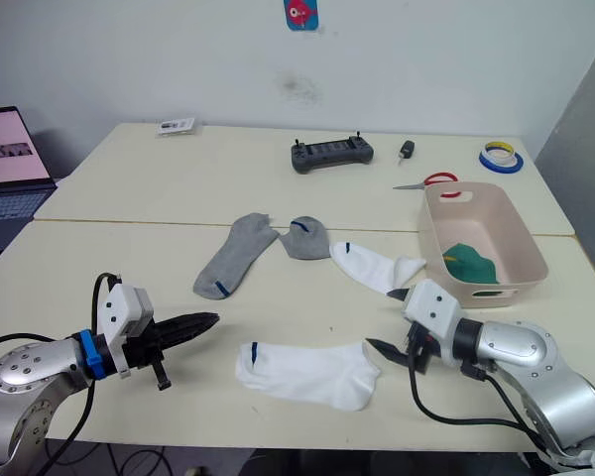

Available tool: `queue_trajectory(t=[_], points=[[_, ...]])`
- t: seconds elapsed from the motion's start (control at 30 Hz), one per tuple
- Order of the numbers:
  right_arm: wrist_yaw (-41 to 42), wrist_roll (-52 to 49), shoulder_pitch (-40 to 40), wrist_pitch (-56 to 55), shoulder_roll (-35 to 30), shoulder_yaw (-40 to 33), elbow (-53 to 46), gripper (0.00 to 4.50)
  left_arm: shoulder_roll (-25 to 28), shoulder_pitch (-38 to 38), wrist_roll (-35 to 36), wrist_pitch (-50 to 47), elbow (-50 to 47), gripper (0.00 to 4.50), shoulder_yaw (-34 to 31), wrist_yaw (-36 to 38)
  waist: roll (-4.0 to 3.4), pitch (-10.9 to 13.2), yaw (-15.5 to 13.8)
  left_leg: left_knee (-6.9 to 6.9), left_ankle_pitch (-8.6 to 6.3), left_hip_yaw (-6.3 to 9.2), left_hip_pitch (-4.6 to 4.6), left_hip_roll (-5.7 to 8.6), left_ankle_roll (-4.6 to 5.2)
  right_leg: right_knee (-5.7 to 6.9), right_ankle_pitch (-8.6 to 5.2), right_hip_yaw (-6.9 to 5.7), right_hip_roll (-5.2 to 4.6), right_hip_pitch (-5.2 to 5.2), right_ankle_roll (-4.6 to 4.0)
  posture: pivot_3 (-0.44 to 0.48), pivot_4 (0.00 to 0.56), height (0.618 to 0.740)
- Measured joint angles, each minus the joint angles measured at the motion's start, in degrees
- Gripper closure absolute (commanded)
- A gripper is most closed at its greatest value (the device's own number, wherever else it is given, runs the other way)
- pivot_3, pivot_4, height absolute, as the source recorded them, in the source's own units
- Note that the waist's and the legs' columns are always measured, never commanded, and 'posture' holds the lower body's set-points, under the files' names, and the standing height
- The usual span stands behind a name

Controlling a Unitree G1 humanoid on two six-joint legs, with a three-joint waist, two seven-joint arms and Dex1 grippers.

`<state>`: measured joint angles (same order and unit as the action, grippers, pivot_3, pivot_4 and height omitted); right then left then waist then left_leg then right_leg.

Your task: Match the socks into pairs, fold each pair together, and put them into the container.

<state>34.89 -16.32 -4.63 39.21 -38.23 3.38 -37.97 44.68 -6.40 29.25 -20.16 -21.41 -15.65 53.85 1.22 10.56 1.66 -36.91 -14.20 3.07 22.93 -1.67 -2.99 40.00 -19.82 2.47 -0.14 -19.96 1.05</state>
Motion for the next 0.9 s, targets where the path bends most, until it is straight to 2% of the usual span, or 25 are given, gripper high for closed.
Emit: queue_trajectory(t=[0.17,0.27,0.33,0.47,0.6,0.7,0.83,0.9], points=[[-9.16,7.48,-4.12,2.38,5.46,5.55,2.07,0.00,-0.08,4.12,4.17,-4.44,-1.85,4.47,0.16,-1.31,0.00,0.00,0.05,0.00,0.00,0.00,0.00,-0.01,-0.01,0.01,0.00,-0.01,0.02,-0.04,0.00,0.000,0.150,0.737],[-16.19,13.24,-7.97,4.09,10.25,9.22,6.07,0.00,-0.11,7.49,4.61,-5.61,-2.95,3.88,1.12,-2.15,0.00,0.00,0.11,0.03,0.01,-0.02,0.02,0.00,-0.02,0.01,0.00,0.02,0.03,-0.08,0.00,0.000,0.150,0.737],[-19.36,15.95,-9.42,4.82,12.90,10.20,8.64,0.00,-0.41,9.02,4.59,-6.01,-2.97,3.30,2.13,-2.81,0.00,0.00,0.11,0.04,0.02,-0.06,0.05,0.01,-0.03,-0.01,0.00,0.04,0.03,-0.11,0.00,0.000,0.150,0.737],[-24.94,20.02,-11.27,5.77,18.95,11.36,13.41,0.00,-1.10,11.51,4.60,-6.99,-3.15,3.30,4.02,-3.41,0.00,0.00,0.12,0.03,0.02,-0.06,0.06,0.01,-0.03,0.02,0.00,0.05,0.02,-0.13,-0.01,0.000,0.150,0.737],[-27.86,22.34,-12.19,6.18,22.04,11.37,16.15,0.00,-1.33,13.18,5.95,-8.60,-4.11,3.30,4.65,-3.78,0.00,0.00,0.15,0.03,0.01,-0.07,0.06,0.01,-0.02,0.03,0.01,0.05,0.02,-0.14,-0.01,0.000,0.150,0.737],[-28.93,22.89,-12.19,6.21,24.07,11.35,17.31,0.61,-1.34,13.60,9.09,-11.16,-5.48,2.73,4.65,-3.51,0.00,0.00,0.18,0.04,0.01,-0.08,0.06,0.01,-0.02,0.03,0.01,0.05,0.02,-0.14,-0.01,0.000,0.150,0.737],[-29.71,23.69,-12.22,6.21,25.38,11.24,18.36,1.91,-0.96,13.66,11.85,-13.75,-6.24,1.51,4.60,-3.08,-0.01,0.00,0.18,0.04,0.01,-0.07,0.05,0.01,-0.02,0.04,0.01,0.05,0.02,-0.15,-0.01,0.000,0.150,0.737],[-29.92,24.09,-12.25,6.20,25.87,11.20,18.64,2.70,-0.36,13.66,12.69,-14.69,-6.36,0.81,4.50,-2.91,-0.01,0.00,0.19,0.04,0.01,-0.07,0.05,0.01,-0.02,0.04,0.01,0.05,0.02,-0.15,-0.01,0.000,0.150,0.737]])
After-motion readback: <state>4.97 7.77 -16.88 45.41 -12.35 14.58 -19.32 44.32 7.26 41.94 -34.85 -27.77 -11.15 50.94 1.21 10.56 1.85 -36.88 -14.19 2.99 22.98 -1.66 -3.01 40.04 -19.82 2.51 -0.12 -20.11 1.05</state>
